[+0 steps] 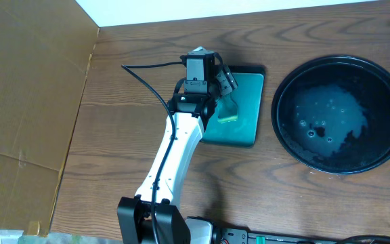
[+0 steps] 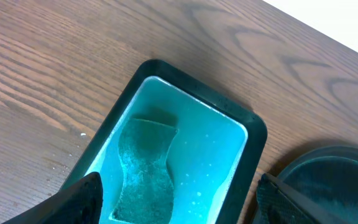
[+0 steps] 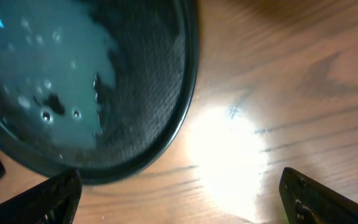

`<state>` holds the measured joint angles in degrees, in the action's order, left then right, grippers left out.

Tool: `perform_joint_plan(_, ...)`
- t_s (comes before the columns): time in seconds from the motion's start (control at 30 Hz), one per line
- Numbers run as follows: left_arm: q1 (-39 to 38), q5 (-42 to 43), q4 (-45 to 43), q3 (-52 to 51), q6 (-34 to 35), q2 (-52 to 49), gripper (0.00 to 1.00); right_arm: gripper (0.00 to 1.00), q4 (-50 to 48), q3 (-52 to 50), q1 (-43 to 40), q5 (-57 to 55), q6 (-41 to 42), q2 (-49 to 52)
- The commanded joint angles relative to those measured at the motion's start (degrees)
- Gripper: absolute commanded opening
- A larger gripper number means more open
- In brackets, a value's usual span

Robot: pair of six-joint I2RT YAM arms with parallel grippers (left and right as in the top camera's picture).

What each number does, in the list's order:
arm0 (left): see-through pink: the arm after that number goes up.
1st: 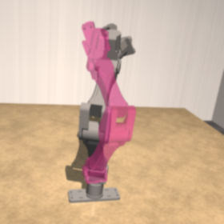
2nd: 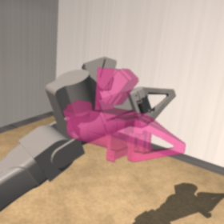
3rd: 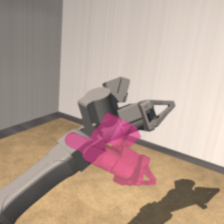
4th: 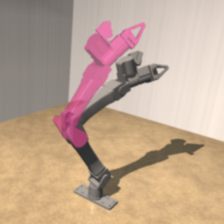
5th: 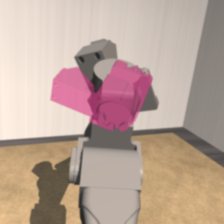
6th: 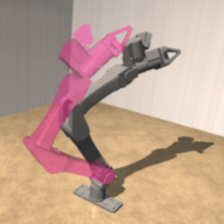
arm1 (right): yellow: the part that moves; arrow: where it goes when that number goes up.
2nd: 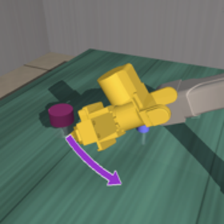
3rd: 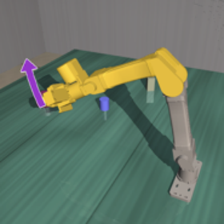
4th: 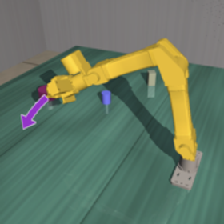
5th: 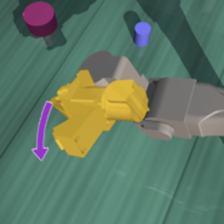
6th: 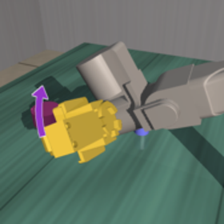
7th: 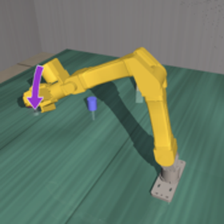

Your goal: Clean dirty plates on tray and stack at the side

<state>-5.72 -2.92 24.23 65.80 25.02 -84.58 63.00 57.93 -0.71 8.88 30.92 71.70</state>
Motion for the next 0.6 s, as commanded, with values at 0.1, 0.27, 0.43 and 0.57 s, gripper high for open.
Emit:
perform_joint_plan(0.1,0.0,-0.1,0.2,-0.3,-0.8,-0.1,0.8,0.99,0.5,-0.3,1.1,-2.4,-2.3,-0.8)
perform_joint_plan(0.27,0.0,-0.1,0.2,-0.3,-0.8,-0.1,0.8,0.99,-0.9,-0.3,1.2,-3.0,-8.0,-0.8)
perform_joint_plan(0.43,0.0,-0.1,0.2,-0.3,-0.8,-0.1,0.8,0.99,-14.1,-5.5,2.7,2.4,-22.9,-2.2)
perform_joint_plan(0.57,0.0,-0.1,0.2,-0.3,-0.8,-0.1,0.79,0.99,-30.1,-15.8,2.6,8.9,-28.9,-9.3)
